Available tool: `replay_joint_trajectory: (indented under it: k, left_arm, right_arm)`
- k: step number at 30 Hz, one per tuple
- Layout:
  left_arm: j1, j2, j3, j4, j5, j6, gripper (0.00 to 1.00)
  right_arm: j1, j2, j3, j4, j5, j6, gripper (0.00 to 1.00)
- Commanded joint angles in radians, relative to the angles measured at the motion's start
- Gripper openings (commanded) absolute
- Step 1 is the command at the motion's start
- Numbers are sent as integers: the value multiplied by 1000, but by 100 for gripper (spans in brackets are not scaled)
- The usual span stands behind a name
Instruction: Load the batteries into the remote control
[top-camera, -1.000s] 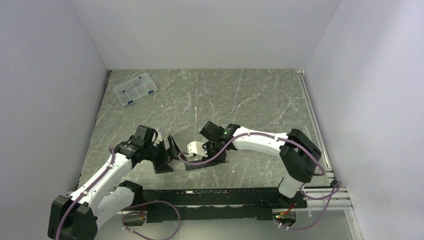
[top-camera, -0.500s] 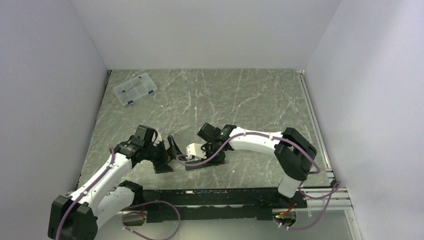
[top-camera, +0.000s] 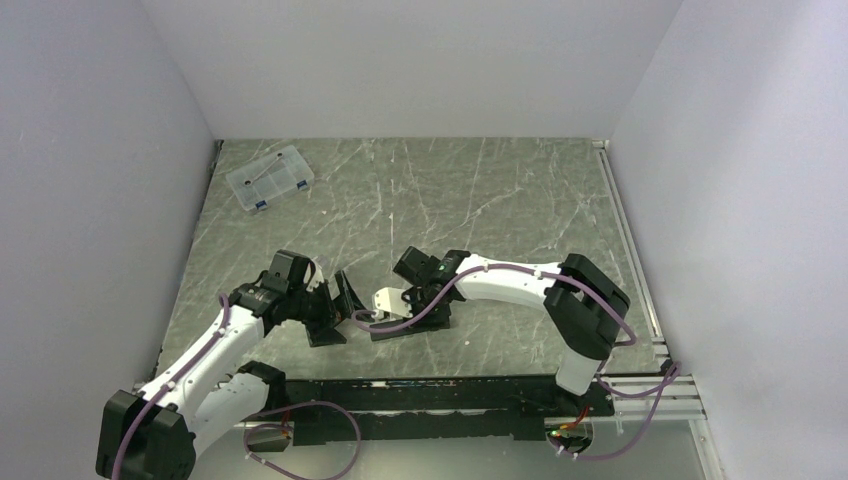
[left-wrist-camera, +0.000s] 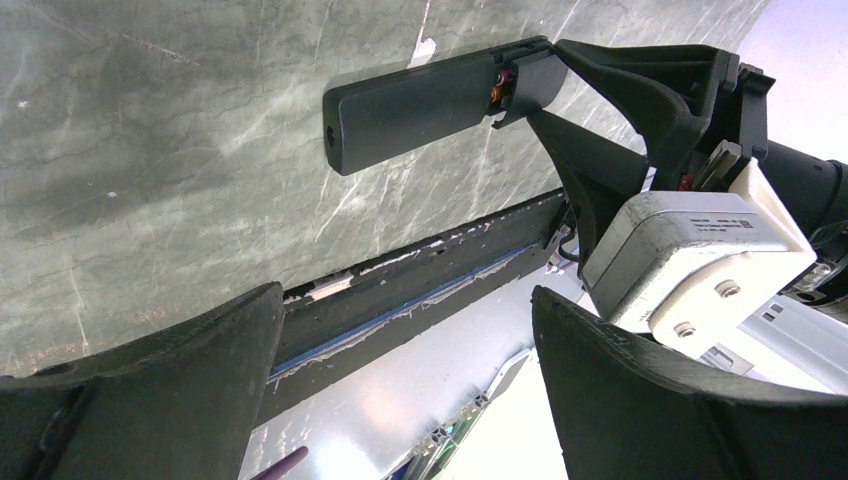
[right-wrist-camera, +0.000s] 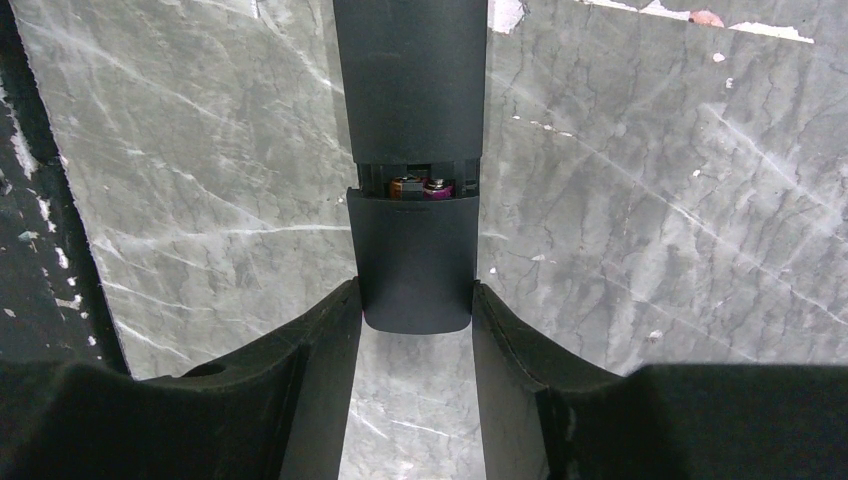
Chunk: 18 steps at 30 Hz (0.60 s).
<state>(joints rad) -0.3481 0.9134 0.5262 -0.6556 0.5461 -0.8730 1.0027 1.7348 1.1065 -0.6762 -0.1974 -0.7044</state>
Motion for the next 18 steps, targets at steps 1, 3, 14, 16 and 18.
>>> replay_joint_trajectory:
  k: [1, 3, 14, 16, 18]
  left_arm:
    - [4, -1, 9, 17, 18, 25, 100]
    - [5, -1, 8, 18, 20, 25, 100]
    - [6, 3, 6, 24, 21, 26, 99]
    - [6, 3, 5, 26, 22, 26, 99]
    - [6, 6, 6, 25, 23, 27, 99]
  right_arm:
    - [4, 7, 41, 0, 9, -9, 45]
    - [4, 9, 43, -2, 11, -9, 45]
    - [4, 16, 51, -9, 9, -6, 48]
    - [4, 15, 50, -9, 5, -6, 50]
    - [4, 14, 51, -9, 4, -5, 51]
